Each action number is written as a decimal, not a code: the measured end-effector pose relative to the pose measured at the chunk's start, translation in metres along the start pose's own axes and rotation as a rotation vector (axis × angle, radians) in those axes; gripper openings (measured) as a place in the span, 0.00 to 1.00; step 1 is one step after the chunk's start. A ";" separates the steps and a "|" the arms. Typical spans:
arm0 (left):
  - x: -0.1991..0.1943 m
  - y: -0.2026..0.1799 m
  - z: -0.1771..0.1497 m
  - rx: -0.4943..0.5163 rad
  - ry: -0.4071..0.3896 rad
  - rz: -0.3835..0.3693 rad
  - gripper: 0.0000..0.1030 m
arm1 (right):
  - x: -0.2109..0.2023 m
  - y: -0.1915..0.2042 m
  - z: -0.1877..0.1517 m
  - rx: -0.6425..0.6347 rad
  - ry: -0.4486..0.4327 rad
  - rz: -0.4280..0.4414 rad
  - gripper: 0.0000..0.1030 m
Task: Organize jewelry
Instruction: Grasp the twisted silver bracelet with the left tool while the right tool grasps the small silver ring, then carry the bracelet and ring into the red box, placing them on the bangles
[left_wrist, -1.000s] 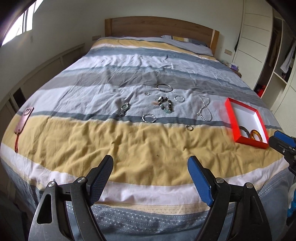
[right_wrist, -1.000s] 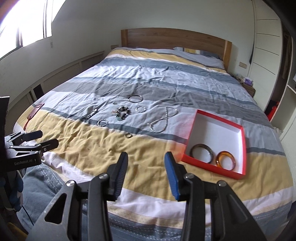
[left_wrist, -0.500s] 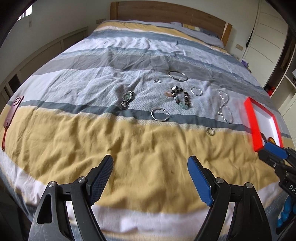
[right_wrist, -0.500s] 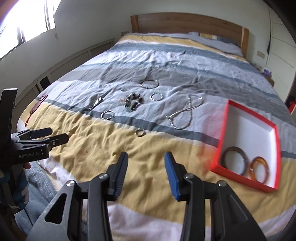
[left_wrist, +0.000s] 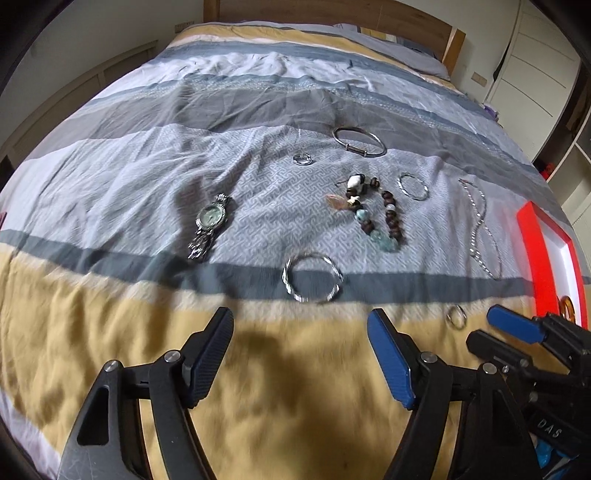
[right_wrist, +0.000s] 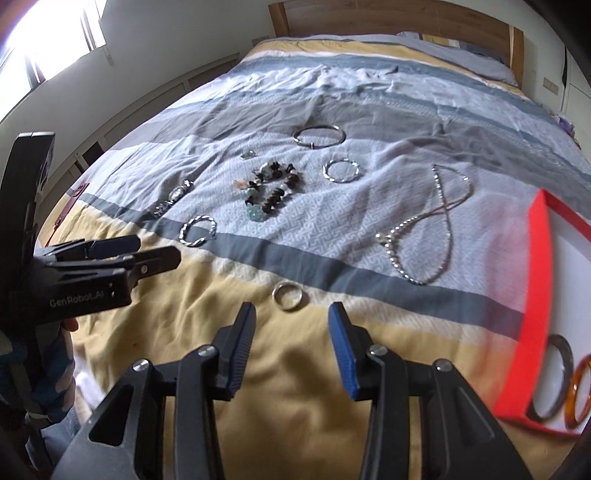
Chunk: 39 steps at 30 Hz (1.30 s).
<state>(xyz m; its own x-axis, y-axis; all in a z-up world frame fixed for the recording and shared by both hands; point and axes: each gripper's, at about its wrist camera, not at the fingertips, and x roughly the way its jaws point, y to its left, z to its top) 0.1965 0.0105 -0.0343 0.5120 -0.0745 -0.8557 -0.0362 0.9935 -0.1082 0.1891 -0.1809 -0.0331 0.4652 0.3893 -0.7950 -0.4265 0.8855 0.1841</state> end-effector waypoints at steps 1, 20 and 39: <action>0.004 0.000 0.002 0.002 0.002 -0.003 0.71 | 0.005 -0.002 0.001 0.002 0.005 0.006 0.38; 0.027 -0.009 0.002 0.042 0.006 0.012 0.34 | 0.030 -0.001 -0.001 -0.039 0.014 -0.001 0.19; -0.083 -0.077 -0.031 0.151 -0.069 -0.069 0.34 | -0.100 -0.012 -0.045 0.045 -0.125 -0.063 0.18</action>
<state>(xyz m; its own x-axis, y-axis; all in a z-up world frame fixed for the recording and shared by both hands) 0.1300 -0.0630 0.0288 0.5669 -0.1415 -0.8115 0.1272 0.9884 -0.0835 0.1126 -0.2422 0.0181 0.5841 0.3585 -0.7282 -0.3592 0.9187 0.1642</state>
